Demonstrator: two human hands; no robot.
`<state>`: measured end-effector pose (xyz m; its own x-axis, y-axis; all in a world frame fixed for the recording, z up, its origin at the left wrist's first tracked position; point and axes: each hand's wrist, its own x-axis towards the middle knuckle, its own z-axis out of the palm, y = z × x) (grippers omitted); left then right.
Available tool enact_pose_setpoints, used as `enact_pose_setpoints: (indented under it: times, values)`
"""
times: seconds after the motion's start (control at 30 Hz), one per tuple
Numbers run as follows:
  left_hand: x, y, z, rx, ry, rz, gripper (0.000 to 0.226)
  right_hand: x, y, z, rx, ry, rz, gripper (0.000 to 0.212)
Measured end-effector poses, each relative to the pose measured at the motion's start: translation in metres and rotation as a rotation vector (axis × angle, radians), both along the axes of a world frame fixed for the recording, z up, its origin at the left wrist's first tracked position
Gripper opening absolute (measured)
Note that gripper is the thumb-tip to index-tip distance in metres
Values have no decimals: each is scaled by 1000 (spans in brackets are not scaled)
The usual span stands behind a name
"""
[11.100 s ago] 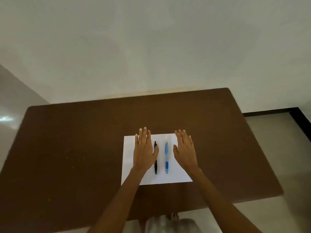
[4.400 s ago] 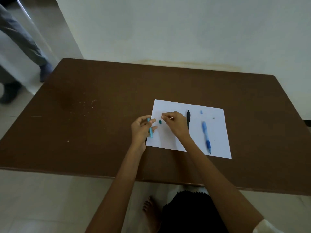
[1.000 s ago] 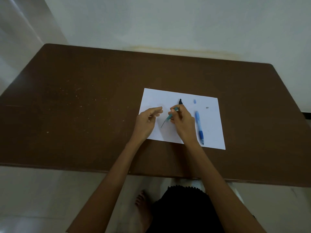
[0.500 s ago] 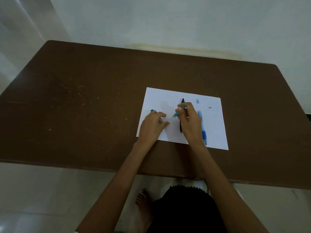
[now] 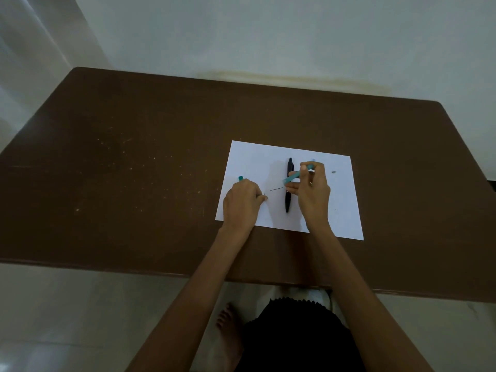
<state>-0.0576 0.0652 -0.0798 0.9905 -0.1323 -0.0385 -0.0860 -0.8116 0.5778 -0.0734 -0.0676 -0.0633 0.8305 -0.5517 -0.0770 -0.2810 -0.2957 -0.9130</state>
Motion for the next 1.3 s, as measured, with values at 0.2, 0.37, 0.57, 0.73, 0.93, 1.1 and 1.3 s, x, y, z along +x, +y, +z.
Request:
enact_pose_setpoints:
  times: [0.2, 0.37, 0.57, 0.73, 0.93, 1.1, 1.3]
  values:
    - [0, -2, 1, 53, 4, -25, 23, -1, -6, 0, 274, -57, -110, 30]
    - [12, 19, 7, -105, 68, -214, 28, -8, -10, 0, 393, -70, -108, 22]
    - [49, 32, 20, -11, 362, -565, 37, -10, -2, -1, 408, -56, -72, 27]
    - [63, 21, 27, 115, 375, -746, 29, -8, 4, -2, 415, -42, -68, 31]
    - [68, 23, 21, 122, 382, -749, 31, -9, 4, -5, 427, -40, -74, 31]
    - [71, 21, 19, 152, 372, -774, 28, -11, 3, -6, 430, -42, -78, 31]
    - [75, 21, 20, 171, 358, -812, 30, -9, 4, -4, 406, -18, -79, 30]
